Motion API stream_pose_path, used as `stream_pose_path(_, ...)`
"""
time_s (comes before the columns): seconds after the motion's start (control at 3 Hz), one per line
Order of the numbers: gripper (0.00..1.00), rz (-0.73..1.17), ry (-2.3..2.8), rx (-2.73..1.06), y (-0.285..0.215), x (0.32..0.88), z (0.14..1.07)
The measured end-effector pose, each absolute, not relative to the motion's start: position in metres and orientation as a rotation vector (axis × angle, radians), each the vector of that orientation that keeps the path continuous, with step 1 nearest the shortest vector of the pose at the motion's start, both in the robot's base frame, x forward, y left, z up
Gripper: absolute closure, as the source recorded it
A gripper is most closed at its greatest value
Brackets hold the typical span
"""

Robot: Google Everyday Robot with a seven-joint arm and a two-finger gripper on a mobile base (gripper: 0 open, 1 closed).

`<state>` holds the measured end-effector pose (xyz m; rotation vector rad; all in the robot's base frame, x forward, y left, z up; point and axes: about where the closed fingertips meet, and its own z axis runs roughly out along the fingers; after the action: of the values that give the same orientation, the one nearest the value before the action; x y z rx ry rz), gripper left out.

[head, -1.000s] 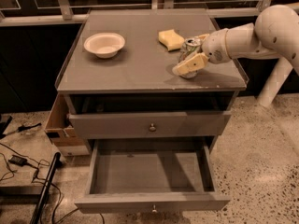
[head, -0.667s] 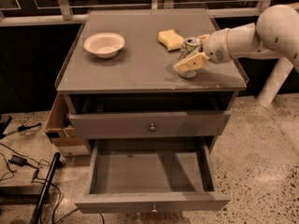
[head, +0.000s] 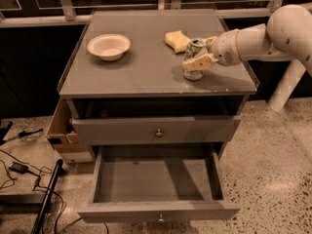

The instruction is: Place 7up can into middle drawer

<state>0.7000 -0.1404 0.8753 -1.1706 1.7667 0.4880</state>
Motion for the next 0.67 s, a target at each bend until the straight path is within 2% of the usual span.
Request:
stream_pose_path(0.33, 1.0, 0.489, 1.766, -1.171, -0.1403, 0.6999, 0.8753)
stream_pose_path(0.67, 1.0, 0.507, 1.756, -1.179, -0.1377, 0.6961, 0.8766)
